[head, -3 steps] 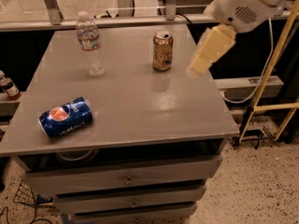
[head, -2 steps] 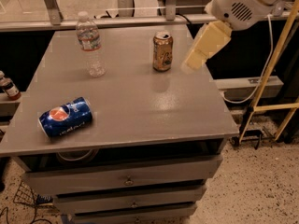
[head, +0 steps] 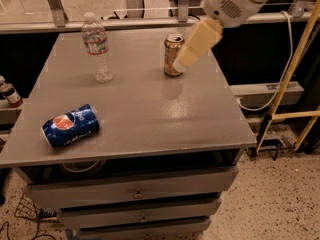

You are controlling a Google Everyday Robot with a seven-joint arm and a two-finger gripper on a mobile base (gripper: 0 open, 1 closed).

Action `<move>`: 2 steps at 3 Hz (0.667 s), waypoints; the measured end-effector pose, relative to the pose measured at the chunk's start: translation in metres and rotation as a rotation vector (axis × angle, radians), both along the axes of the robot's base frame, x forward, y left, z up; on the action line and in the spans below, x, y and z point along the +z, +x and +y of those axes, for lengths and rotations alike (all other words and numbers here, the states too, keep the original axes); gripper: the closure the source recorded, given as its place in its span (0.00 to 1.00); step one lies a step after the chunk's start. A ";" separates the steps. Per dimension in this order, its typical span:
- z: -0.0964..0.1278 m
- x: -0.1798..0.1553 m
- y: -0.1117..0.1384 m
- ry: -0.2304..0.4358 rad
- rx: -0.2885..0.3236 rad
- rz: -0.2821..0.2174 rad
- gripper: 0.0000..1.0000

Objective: Move water bottle near pepsi can

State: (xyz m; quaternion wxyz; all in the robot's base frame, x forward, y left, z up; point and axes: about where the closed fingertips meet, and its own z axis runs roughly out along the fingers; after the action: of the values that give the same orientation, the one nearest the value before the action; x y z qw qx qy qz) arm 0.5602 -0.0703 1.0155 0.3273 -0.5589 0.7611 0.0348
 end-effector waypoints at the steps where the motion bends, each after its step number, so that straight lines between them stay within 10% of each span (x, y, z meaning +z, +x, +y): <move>1: 0.063 0.002 0.033 0.026 0.016 -0.062 0.00; 2: 0.116 0.001 0.050 0.050 0.021 -0.101 0.00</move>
Offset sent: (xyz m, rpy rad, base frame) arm 0.0712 0.2051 -0.0156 0.1026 -0.1242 0.0020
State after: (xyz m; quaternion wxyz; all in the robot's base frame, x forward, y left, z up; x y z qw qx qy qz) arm 0.6100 0.0461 1.0165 0.3790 -0.5596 0.7364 0.0291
